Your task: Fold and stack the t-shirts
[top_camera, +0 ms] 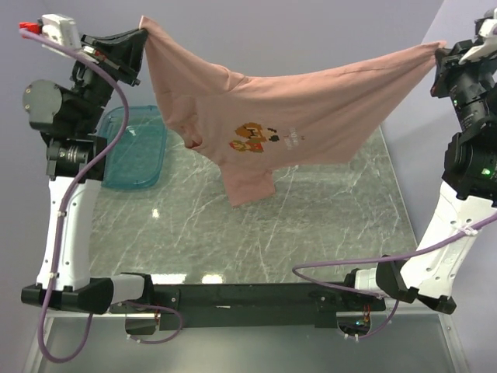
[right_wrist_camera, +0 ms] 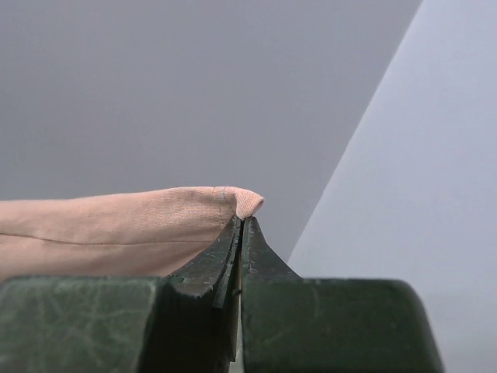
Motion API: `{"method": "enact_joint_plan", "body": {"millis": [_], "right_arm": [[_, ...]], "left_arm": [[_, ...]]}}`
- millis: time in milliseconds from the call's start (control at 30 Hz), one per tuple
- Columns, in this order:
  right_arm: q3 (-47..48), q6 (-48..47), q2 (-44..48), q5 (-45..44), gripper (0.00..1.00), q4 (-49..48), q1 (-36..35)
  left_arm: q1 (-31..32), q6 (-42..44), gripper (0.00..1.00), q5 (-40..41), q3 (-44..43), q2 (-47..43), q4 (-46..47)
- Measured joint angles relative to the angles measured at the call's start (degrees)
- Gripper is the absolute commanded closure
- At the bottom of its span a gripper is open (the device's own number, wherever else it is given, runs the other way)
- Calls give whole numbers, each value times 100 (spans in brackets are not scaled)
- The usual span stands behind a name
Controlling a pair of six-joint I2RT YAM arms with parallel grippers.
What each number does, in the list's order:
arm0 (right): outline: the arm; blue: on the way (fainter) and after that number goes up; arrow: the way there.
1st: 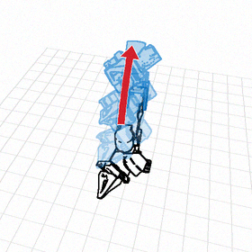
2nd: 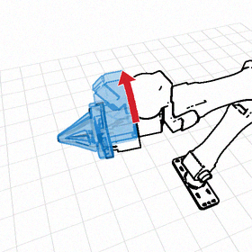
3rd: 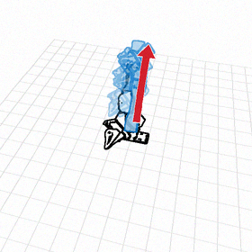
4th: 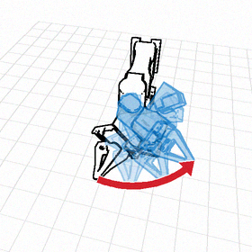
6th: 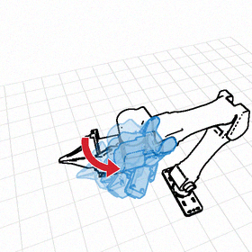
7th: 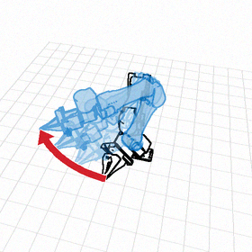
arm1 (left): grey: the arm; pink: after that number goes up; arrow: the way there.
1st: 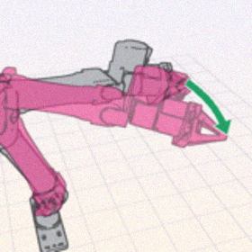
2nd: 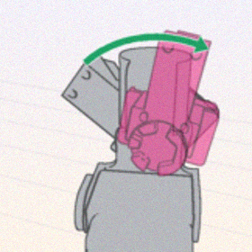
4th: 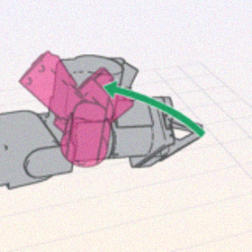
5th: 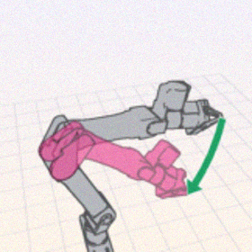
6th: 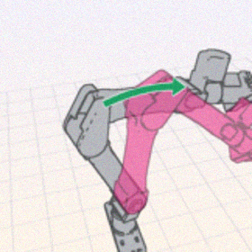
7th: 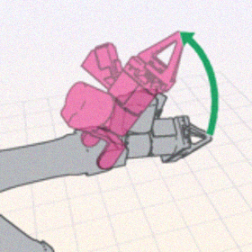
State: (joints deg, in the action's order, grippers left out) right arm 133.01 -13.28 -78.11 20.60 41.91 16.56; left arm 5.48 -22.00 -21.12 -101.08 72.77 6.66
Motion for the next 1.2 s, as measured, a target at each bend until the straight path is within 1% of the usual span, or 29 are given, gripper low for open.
{"method": "enact_joint_plan", "body": {"millis": [167,300,567,667,733,833,967,1100,1200], "right_arm": [[127,247,72,11,100,-83,516],[319,463,208,76,100,-188,841],[831,750,627,179,100,-457,933],[957,796,789,195,100,-634,938],[909,813,861,223,100,-726,938],[538,815,953,343,100,-903,938],[-474,789,994,614,100,-1080,938],[-1853,737,866,929,100,-1255,938],[-3259,684,796,1167,100,-1626,929]], "left_arm": [[0,-37,100,-17,-76,-262,-28],[2,-39,100,-39,-328,-424,-59],[140,31,100,7,-1464,-710,-131],[251,129,100,31,-1670,-855,-103],[306,195,100,76,-1652,-944,-33],[334,313,100,173,-1300,-1029,105],[341,437,100,317,-507,-990,120],[341,546,100,516,496,-776,190],[341,586,100,612,1287,-466,295]]}}
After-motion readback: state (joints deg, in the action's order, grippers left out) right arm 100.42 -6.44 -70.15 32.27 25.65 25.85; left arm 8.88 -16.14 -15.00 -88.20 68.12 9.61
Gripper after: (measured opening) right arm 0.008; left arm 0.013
